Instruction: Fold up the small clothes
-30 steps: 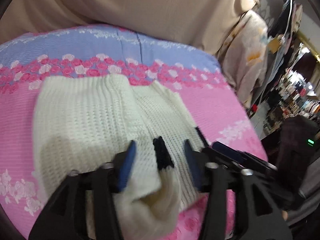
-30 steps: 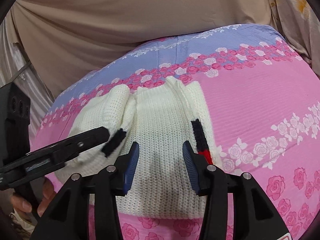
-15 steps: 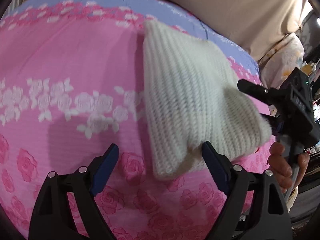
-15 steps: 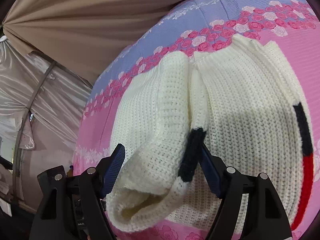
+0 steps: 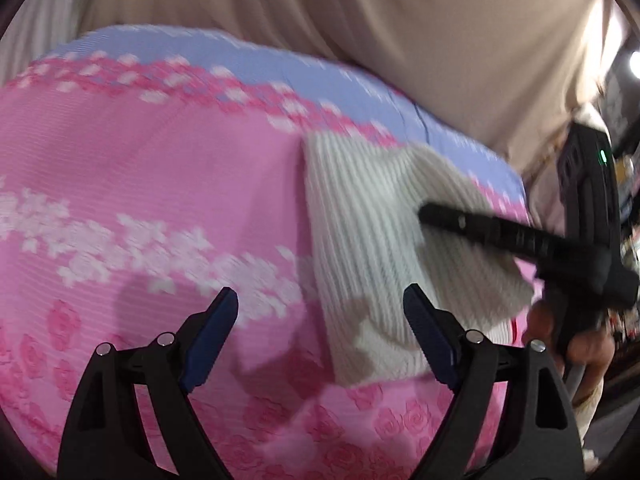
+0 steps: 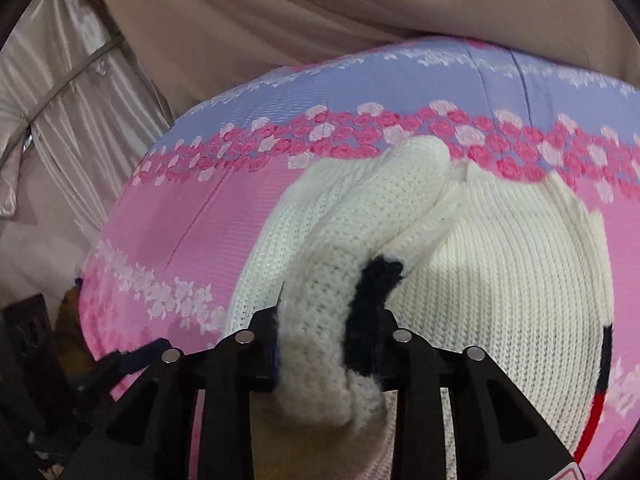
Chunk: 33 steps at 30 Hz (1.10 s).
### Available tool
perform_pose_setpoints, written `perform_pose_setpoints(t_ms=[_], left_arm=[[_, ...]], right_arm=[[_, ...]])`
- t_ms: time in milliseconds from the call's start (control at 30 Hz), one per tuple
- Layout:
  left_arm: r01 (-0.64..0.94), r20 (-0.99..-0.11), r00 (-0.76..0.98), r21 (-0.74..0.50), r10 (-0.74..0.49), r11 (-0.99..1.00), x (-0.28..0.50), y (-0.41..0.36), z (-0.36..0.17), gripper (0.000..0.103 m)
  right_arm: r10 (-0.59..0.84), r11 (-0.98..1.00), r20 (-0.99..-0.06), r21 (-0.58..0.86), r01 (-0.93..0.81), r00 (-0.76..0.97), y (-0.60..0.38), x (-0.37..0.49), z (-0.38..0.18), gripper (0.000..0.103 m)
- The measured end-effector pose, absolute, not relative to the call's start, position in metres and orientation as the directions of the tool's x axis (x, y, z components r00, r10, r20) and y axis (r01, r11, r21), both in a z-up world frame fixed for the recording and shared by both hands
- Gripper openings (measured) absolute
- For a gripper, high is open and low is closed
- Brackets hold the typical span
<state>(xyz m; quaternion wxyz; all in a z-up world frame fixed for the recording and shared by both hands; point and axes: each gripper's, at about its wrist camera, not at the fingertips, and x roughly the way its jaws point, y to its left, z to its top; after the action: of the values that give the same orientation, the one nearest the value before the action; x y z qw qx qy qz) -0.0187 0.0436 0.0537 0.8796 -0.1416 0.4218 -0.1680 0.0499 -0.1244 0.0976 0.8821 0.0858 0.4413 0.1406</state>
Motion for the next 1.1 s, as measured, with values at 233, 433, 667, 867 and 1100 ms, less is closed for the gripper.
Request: perform_pose_setpoints(t_ms=[233, 433, 667, 867, 1100], left_arm=[[0.043, -0.644, 0.702, -0.39, -0.306, 0.92, -0.007, 0.089, 0.079, 0.082], [0.142, -0.662, 0.639, -0.399, -0.392, 0.906, 0.004, 0.059, 0.067, 0.082], [0.363, -0.67, 0.534, -0.37, -0.516, 0.855, 0.01, -0.027, 0.063, 0.082], [0.444, -0.692, 0.502, -0.308, -0.518, 0.841, 0.001, -0.079, 0.061, 0.082], [0.462, -0.787, 0.424, -0.239, -0.449, 0.854, 0.004, -0.118, 0.021, 0.082]], right_arm=[[0.651, 0.741, -0.397, 0.516, -0.43, 0.647, -0.171, 0.007, 0.166, 0.021], [0.155, 0.949, -0.764, 0.292, 0.121, 0.627, -0.281, 0.008, 0.053, 0.021], [0.191, 0.902, -0.752, 0.389, 0.19, 0.631, -0.303, 0.0, 0.038, 0.022], [0.419, 0.797, -0.498, 0.602, -0.046, 0.759, -0.301, -0.045, 0.098, 0.022], [0.149, 0.916, -0.744, 0.352, 0.193, 0.652, -0.306, -0.045, 0.03, 0.025]])
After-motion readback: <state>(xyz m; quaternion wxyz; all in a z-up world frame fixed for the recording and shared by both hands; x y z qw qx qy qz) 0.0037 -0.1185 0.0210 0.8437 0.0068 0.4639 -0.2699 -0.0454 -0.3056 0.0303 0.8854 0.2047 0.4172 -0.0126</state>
